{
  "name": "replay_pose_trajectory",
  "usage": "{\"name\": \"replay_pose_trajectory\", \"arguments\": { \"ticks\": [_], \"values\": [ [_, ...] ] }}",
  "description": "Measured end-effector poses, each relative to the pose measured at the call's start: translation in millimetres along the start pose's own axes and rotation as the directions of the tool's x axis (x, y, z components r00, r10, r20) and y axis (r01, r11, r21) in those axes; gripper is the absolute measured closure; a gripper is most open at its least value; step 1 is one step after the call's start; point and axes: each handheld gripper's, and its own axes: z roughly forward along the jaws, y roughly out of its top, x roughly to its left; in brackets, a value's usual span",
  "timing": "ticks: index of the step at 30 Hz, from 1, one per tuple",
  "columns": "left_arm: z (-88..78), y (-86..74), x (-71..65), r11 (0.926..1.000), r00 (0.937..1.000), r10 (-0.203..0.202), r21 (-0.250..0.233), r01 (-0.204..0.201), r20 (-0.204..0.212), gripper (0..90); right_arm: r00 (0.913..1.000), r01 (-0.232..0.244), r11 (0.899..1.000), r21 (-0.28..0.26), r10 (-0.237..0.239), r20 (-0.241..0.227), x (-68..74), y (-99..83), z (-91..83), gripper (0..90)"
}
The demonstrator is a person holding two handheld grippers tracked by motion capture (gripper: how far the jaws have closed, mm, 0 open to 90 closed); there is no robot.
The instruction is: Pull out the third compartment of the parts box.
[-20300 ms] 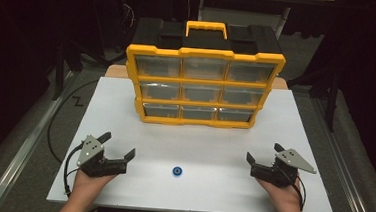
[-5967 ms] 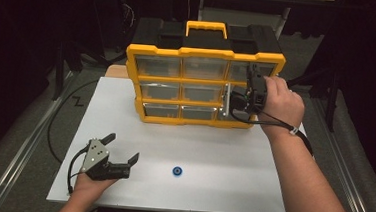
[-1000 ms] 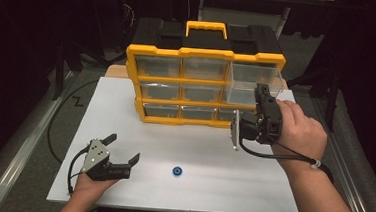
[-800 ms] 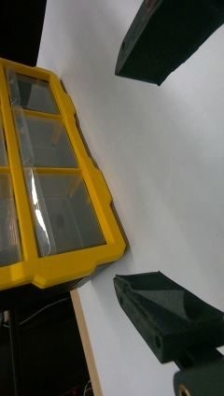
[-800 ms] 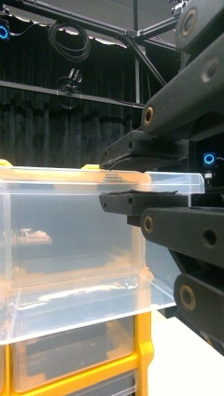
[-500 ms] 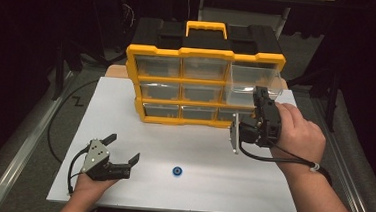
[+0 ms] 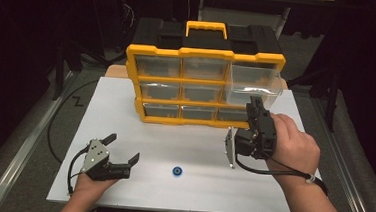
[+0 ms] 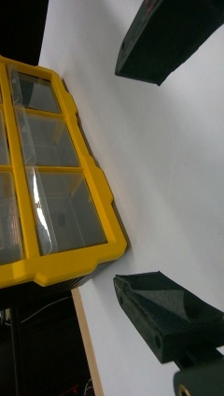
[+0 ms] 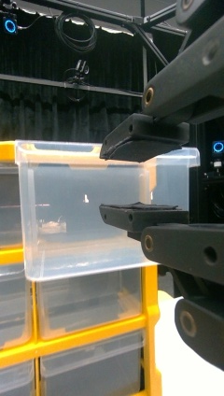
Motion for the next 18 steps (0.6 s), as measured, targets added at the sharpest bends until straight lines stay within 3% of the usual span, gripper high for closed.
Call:
{"name": "replay_pose_trajectory", "arguments": {
  "ticks": [7, 18],
  "values": [
    [-0.7, 0.3, 0.2, 1.0000, 1.0000, 0.000, -0.008, 0.000, -0.002, 2.9, 0.9998, 0.002, 1.000, -0.014, -0.003, -0.018, 14.9, 1.7, -3.5, 65.1],
    [-0.6, 0.2, 0.3, 0.9999, 1.0000, -0.001, -0.013, 0.001, 0.000, 2.9, 0.9976, 0.015, 0.999, -0.030, -0.017, -0.068, 54.7, 4.9, -4.6, 61.4]
  ]
}}
